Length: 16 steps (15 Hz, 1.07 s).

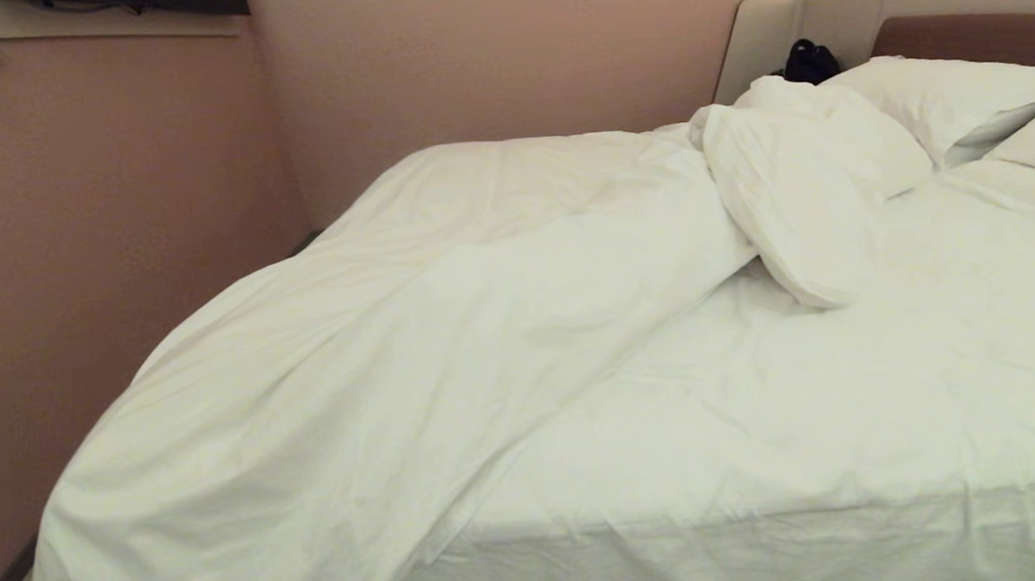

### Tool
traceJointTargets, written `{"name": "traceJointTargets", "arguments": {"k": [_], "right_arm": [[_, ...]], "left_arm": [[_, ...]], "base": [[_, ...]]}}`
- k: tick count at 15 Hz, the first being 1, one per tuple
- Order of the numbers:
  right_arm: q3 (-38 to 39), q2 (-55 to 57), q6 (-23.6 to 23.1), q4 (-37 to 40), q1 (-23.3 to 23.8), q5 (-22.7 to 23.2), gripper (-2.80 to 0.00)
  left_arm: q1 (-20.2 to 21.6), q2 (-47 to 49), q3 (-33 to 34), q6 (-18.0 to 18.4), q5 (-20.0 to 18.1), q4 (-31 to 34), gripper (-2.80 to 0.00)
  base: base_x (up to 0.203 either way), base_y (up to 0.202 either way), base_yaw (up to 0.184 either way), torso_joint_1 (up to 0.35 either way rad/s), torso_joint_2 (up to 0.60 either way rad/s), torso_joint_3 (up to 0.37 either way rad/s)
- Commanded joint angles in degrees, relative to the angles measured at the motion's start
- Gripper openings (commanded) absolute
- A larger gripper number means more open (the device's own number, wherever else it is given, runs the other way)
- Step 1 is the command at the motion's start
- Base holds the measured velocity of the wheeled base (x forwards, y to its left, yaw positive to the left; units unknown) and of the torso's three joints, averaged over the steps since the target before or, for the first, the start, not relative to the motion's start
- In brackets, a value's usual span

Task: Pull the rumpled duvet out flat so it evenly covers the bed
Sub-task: Hold the folded corner of the quilt

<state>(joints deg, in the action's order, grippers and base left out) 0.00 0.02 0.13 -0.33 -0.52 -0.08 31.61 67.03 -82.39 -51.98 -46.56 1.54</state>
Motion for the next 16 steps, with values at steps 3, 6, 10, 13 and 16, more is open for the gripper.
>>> {"name": "traceJointTargets", "arguments": {"k": [3,6,10,13,16], "right_arm": [[0.0,0.0,0.0,0.0,0.0,0.0,-2.8],[0.0,0.0,0.0,0.0,0.0,0.0,-2.8],[0.0,0.0,0.0,0.0,0.0,0.0,-2.8],[0.0,0.0,0.0,0.0,0.0,0.0,-2.8],[0.0,0.0,0.0,0.0,-0.1,0.0,-2.8]], "left_arm": [[0.1,-5.8,0.7,-4.3,-0.6,-0.8,-2.8],[0.0,-6.0,0.9,-4.3,-0.7,-1.0,-2.8],[0.0,-6.6,1.1,-4.3,-0.7,-0.9,-2.8],[0.0,-8.3,1.9,-4.3,-0.7,-0.9,-2.8],[0.0,-8.9,2.1,-4.1,-0.7,-1.0,-2.8]], "base": [[0.0,0.0,0.0,0.0,0.0,0.0],[0.0,0.0,0.0,0.0,0.0,0.0],[0.0,0.0,0.0,0.0,0.0,0.0],[0.0,0.0,0.0,0.0,0.0,0.0],[0.0,0.0,0.0,0.0,0.0,0.0]]}}
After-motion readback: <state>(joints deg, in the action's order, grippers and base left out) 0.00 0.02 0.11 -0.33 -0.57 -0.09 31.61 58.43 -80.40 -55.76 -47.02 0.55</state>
